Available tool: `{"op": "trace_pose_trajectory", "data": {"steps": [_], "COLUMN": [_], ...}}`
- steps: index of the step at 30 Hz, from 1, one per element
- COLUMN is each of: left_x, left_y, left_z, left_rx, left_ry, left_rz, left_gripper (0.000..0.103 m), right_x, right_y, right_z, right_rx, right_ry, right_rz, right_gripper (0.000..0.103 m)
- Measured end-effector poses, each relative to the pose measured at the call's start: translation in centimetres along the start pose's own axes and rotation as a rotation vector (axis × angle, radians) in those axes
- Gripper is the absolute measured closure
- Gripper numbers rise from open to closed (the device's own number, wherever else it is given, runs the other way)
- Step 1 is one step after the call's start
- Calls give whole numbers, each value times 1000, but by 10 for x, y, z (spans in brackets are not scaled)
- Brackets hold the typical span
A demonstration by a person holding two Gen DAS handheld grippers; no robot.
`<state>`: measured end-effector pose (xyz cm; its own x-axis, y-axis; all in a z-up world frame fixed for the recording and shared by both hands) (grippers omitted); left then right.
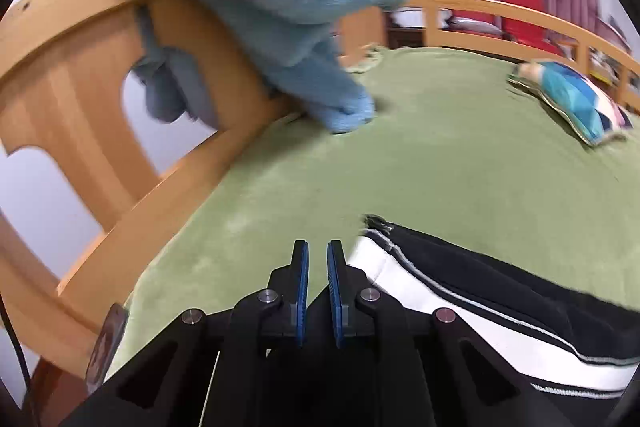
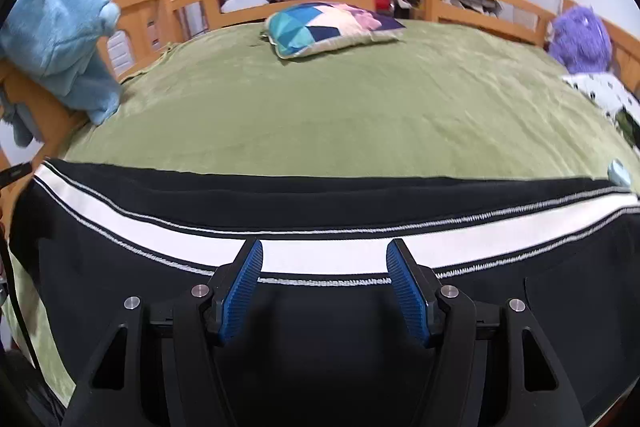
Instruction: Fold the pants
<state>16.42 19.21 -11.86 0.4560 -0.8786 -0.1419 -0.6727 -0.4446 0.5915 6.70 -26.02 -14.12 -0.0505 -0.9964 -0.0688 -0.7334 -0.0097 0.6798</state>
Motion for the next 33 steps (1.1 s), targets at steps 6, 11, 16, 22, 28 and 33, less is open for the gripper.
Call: {"op": "trace_pose_trajectory", "data": {"steps": [6,11,16,22,28,33], "left_x": [3,24,40,30,7,-10], "left_y": [8,32,44,40,26,17], "left_z": [4,0,-1,-3,-7,-10], "left_rx": [-53,11,43,39,3,-23], "left_ry": [31,31,18,52,144,211], "left_rz": [149,276,336,341,363,372], "left_gripper": [62,35,31,31,31,31], "right_x": [-2,-20,-59,-89,-133,-172], "right_y": [-5,-10,-21,-83,-109,-113], "right_z": [-1,-9,-35,-48,-39,-14], "right_rx": [-5,-19,-11,-112,-157,-195], "right_ry": [3,79,250,295,394,562], "right_rz": [-12,-42,-122,-228,-350,-354], "right_gripper": [40,40,35,29,30,98]}}
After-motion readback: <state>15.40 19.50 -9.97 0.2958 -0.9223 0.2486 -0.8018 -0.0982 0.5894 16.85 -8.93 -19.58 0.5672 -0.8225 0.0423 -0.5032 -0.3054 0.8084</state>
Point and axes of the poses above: each gripper's, at about its wrist camera, not at the fingertips, and y roughly against the way its jaws point, x to its right, z to its underside, the point moved 2 cm from there along -y, roughly the way its jaws point, and after that the axes turned 4 degrees about x, right-handed, at the moved point
